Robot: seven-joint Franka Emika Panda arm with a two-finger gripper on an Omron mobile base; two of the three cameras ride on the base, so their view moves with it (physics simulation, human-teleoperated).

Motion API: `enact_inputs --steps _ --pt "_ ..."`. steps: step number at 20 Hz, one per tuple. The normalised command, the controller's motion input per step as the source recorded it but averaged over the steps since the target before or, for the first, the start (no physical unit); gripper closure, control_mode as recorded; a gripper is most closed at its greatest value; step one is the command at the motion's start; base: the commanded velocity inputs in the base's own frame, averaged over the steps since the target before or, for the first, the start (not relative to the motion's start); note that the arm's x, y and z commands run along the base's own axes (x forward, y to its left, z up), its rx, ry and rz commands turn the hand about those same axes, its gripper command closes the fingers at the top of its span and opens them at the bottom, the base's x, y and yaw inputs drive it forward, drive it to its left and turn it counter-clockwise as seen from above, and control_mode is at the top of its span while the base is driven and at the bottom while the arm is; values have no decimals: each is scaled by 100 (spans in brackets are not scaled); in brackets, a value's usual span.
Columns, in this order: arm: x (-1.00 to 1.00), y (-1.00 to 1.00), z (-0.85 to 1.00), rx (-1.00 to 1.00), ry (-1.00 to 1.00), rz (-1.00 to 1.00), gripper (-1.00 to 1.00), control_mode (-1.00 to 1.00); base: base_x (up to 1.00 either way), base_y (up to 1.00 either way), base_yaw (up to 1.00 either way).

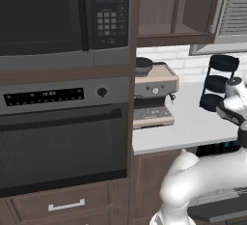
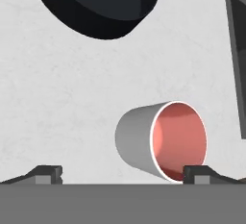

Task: Pick up the cup and bowl from the counter, place them in the dishwasher, and close the dishwasher door.

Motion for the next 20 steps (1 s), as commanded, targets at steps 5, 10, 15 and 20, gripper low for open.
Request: enact_inputs --steps 5,10,15,20 --pt "21 -31 -1 4 0 6 -100 -100 0 0 0" --pt "0 -7 -7 0 0 0 -100 -100 0 0 0" --pt "0 0 -18 0 1 -4 -100 -100 0 0 0" --pt "0 -13 -25 0 3 -5 -100 -100 0 0 0"
